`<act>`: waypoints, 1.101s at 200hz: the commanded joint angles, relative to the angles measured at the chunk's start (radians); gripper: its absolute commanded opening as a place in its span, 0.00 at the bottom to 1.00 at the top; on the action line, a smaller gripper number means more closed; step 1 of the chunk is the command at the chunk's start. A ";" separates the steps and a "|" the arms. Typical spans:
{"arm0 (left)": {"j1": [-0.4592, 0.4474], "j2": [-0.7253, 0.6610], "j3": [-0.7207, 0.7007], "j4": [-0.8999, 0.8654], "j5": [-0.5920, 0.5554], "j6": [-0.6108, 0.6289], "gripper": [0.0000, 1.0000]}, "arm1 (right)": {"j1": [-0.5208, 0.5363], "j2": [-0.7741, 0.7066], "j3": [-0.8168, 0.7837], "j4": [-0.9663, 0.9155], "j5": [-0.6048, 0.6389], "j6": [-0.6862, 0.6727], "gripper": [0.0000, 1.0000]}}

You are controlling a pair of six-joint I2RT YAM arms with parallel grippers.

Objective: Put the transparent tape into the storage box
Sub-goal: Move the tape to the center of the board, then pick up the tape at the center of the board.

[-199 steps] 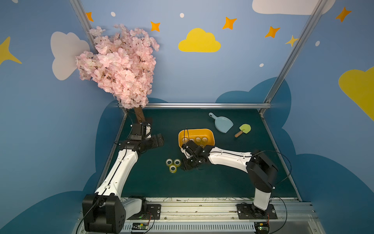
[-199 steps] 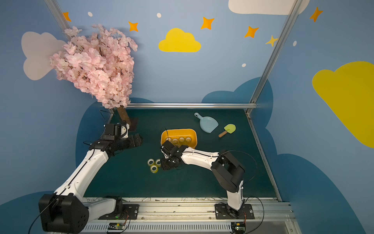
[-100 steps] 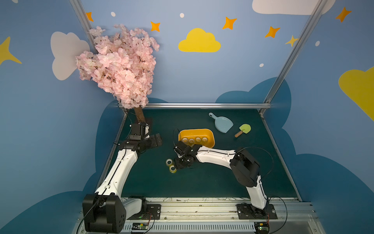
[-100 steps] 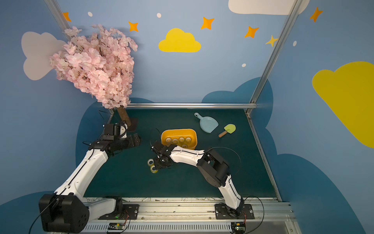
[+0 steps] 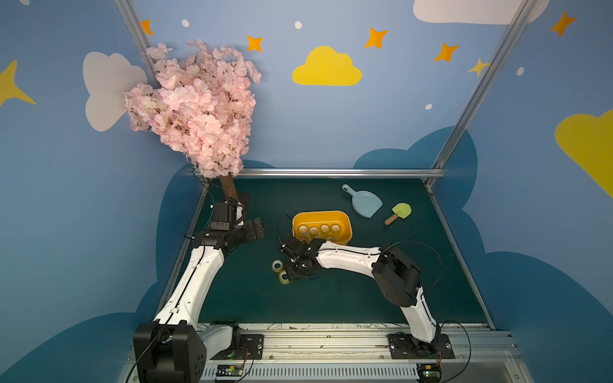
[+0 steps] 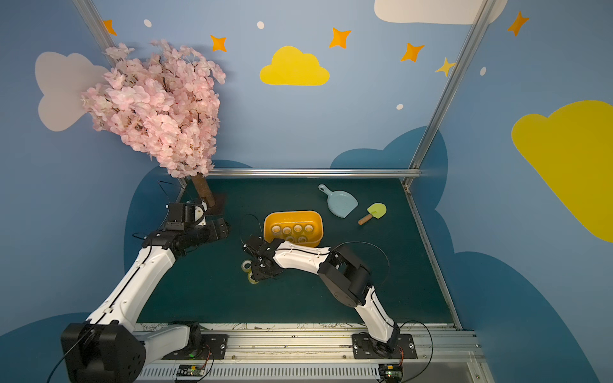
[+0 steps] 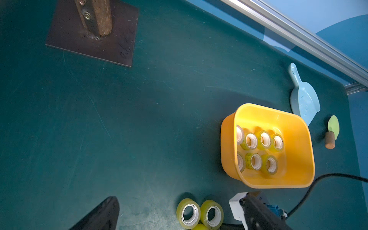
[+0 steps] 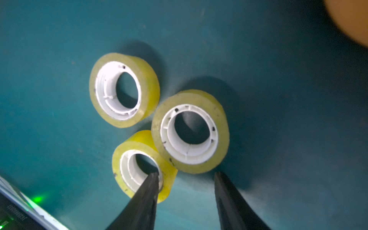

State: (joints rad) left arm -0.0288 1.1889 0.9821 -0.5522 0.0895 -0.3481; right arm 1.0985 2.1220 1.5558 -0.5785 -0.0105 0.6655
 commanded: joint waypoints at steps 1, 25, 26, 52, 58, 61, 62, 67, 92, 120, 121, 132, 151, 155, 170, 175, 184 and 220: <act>0.003 -0.020 0.007 -0.003 0.012 -0.009 1.00 | -0.035 -0.058 -0.089 -0.115 0.063 0.018 0.50; 0.003 -0.018 0.010 -0.001 0.027 -0.007 1.00 | -0.058 -0.144 -0.172 -0.089 0.062 0.010 0.50; 0.003 -0.018 0.010 0.000 0.027 -0.007 1.00 | -0.059 -0.148 -0.176 -0.086 0.060 0.009 0.50; 0.003 -0.018 0.012 0.000 0.042 -0.006 1.00 | -0.077 -0.244 -0.259 -0.010 0.012 -0.010 0.49; 0.003 -0.018 0.010 0.004 0.044 -0.008 1.00 | -0.081 -0.262 -0.268 0.002 0.005 -0.016 0.50; 0.004 -0.020 0.008 0.006 0.045 -0.007 1.00 | -0.081 -0.270 -0.271 0.006 0.003 -0.018 0.49; 0.003 -0.020 0.008 0.007 0.045 -0.008 1.00 | -0.082 -0.272 -0.271 0.009 0.003 -0.019 0.49; 0.003 -0.020 0.005 0.010 0.046 -0.009 1.00 | -0.084 -0.283 -0.271 0.012 0.004 -0.021 0.50; 0.004 -0.011 0.007 0.004 0.046 -0.008 1.00 | -0.099 -0.296 -0.245 0.023 -0.009 -0.036 0.51; 0.003 -0.018 0.001 0.010 0.047 -0.008 1.00 | -0.114 -0.243 -0.191 0.018 -0.031 -0.059 0.50; 0.004 -0.018 0.000 0.011 0.047 -0.007 1.00 | -0.114 -0.241 -0.189 0.018 -0.032 -0.059 0.50; 0.004 -0.020 -0.002 0.014 0.047 -0.007 1.00 | -0.115 -0.218 -0.167 0.003 -0.035 -0.063 0.49; 0.004 -0.021 0.000 0.014 0.045 -0.007 1.00 | -0.114 -0.192 -0.155 -0.001 -0.039 -0.069 0.49; 0.004 -0.023 0.000 0.014 0.047 -0.007 1.00 | -0.114 -0.188 -0.154 -0.001 -0.037 -0.070 0.49; 0.003 -0.023 -0.002 0.015 0.049 -0.007 1.00 | -0.115 -0.164 -0.149 -0.005 -0.036 -0.073 0.49; 0.003 -0.023 -0.002 0.017 0.049 -0.008 1.00 | -0.115 -0.155 -0.144 -0.011 -0.033 -0.073 0.49; 0.004 -0.023 -0.002 0.017 0.050 -0.008 1.00 | -0.114 -0.142 -0.136 -0.025 -0.024 -0.072 0.48; 0.003 -0.024 0.000 0.015 0.049 -0.006 1.00 | -0.092 -0.167 -0.181 -0.032 0.006 -0.067 0.48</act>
State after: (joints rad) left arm -0.0280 1.1835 0.9817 -0.5400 0.1276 -0.3485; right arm 0.9901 1.9800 1.3933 -0.5858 -0.0315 0.6025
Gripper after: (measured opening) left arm 0.998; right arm 0.477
